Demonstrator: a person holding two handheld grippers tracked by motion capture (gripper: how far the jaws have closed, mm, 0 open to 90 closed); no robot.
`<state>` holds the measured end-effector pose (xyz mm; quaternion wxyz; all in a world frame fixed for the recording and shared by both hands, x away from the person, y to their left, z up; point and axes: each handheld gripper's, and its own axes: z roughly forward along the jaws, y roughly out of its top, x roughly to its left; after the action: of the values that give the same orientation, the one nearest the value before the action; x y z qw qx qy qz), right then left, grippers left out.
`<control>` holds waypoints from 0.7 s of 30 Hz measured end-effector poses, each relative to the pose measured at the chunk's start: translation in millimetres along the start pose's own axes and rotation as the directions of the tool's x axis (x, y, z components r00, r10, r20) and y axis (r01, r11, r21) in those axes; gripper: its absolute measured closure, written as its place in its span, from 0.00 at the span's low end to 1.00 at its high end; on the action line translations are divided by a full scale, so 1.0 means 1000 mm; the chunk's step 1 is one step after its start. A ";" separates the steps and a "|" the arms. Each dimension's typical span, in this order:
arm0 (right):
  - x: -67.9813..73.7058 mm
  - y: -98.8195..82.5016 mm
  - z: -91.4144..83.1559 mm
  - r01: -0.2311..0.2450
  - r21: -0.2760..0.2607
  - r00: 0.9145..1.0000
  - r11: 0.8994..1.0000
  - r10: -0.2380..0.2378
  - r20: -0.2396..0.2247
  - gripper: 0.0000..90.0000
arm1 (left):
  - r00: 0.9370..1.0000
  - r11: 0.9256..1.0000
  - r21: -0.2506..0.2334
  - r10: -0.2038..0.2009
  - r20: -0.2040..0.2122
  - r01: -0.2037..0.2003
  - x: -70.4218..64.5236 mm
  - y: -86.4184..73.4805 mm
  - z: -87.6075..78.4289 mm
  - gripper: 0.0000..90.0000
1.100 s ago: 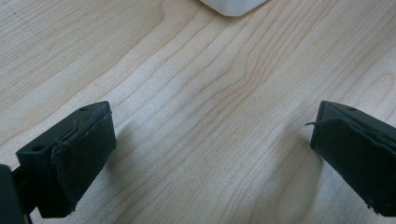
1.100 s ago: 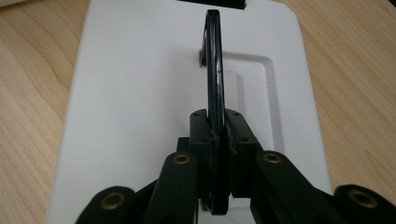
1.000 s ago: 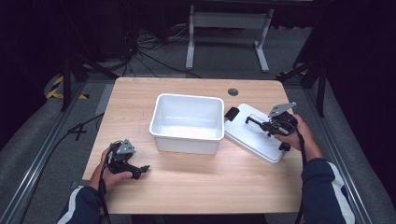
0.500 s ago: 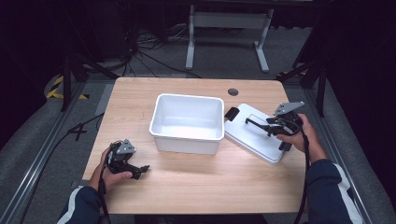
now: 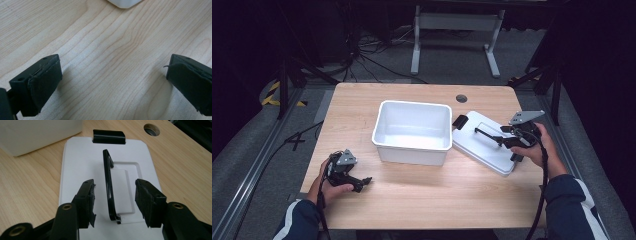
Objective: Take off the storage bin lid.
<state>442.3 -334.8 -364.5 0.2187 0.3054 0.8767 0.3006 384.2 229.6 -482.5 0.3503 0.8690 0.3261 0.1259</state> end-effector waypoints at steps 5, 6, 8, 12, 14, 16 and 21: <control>0.003 -0.002 -0.007 0.000 0.000 1.000 1.000 0.000 0.019 0.52 | 1.000 1.000 0.005 0.001 -0.001 -0.001 0.000 0.000 -0.001 0.01; 0.003 -0.002 -0.008 -0.002 -0.004 1.000 1.000 0.002 0.021 0.52 | 1.000 1.000 0.005 0.001 -0.001 -0.001 0.000 0.000 -0.001 0.01; 0.004 -0.003 -0.011 -0.007 -0.011 1.000 1.000 0.007 0.026 0.48 | 1.000 1.000 0.005 0.001 -0.001 -0.001 0.000 0.000 -0.001 0.01; 0.009 -0.004 -0.015 -0.008 -0.014 0.999 1.000 0.008 0.048 0.44 | 1.000 1.000 0.003 -0.009 -0.001 0.009 -0.001 -0.001 -0.001 0.01; 0.012 -0.006 -0.016 -0.002 -0.008 0.998 1.000 0.002 0.057 0.44 | 1.000 1.000 0.002 -0.006 -0.004 0.006 -0.001 -0.001 -0.001 0.01; 0.014 -0.009 -0.019 -0.003 -0.011 0.998 1.000 0.004 0.055 0.43 | 1.000 1.000 -0.001 -0.009 -0.005 0.009 -0.001 -0.001 -0.001 0.01; 0.016 -0.015 -0.027 -0.002 -0.021 0.998 1.000 0.003 0.064 0.41 | 1.000 1.000 0.002 -0.013 -0.006 0.013 -0.001 -0.001 -0.001 0.01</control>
<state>409.4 -343.7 -357.9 0.2494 0.3135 0.8658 0.3000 382.2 229.7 -482.4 0.3495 0.8667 0.3330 0.1258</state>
